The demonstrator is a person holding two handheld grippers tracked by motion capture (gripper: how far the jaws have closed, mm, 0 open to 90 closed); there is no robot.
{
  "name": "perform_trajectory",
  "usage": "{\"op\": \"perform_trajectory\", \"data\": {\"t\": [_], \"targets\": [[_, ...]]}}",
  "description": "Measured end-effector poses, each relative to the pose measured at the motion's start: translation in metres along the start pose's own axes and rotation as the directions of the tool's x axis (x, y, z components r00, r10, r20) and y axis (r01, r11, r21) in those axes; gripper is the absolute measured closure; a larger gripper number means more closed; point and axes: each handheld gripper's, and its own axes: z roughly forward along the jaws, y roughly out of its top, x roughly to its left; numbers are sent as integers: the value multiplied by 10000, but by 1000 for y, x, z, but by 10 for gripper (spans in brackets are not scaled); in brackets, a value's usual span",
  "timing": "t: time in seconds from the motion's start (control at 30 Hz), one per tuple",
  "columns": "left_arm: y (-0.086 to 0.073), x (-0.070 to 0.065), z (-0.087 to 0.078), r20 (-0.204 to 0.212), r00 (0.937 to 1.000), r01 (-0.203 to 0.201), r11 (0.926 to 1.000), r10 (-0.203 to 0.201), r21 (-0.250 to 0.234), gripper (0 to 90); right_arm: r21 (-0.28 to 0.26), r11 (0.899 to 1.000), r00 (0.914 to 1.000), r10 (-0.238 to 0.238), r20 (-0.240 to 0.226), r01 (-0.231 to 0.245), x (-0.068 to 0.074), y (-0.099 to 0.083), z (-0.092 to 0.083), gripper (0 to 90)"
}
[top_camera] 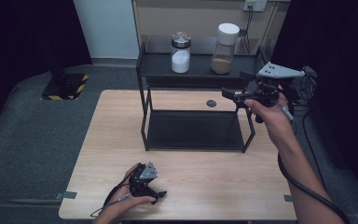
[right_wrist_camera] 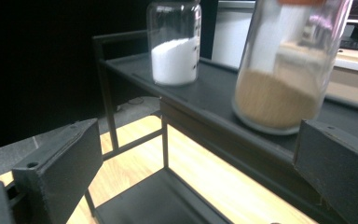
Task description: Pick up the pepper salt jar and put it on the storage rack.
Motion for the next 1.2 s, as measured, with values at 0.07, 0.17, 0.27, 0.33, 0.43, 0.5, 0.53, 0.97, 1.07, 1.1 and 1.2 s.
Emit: {"op": "perform_trajectory", "data": {"t": [0.07,0.17,0.27,0.33,0.43,0.5,0.53,0.97,1.07,1.1,1.2], "targets": [[0,0,0,0,10000,-1,10000,1,2,0,28,10000,10000,-18,-10,18,1,-6,-1,25],[0,0,0,1,10000,-3,10000,3,1,0,86,10000,10000,25,-70,-24,3,-16,-1,24],[0,0,0,0,10000,-1,10000,1,0,0,82,9999,9999,74,-116,-73,4,-24,-2,23],[0,0,0,-1,10000,-1,10000,1,1,0,121,9999,9998,120,-138,-119,5,-29,-3,22],[0,0,0,0,10000,0,10000,0,0,0,191,9997,9998,123,-137,-120,6,-37,-3,22],[0,0,0,0,10000,-2,10000,2,2,0,238,9996,9998,148,-139,-145,8,-42,-4,21],[0,0,0,0,10000,-2,10000,2,2,0,238,9996,9998,148,-139,-145,8,-42,-4,21],[0,0,0,1,10000,-3,10000,3,0,0,957,9954,9995,-22,-329,54,21,-86,-7,20],[0,0,0,0,10000,-4,10000,4,-1,0,1183,9930,9991,1,-429,50,25,-100,-7,21],[0,0,0,0,10000,-3,10000,3,-3,0,1215,9926,9988,94,-480,-35,25,-106,-8,21],[0,0,0,0,10000,-5,10000,5,-2,0,1517,9884,9986,118,-517,-39,27,-123,-10,25]]}}
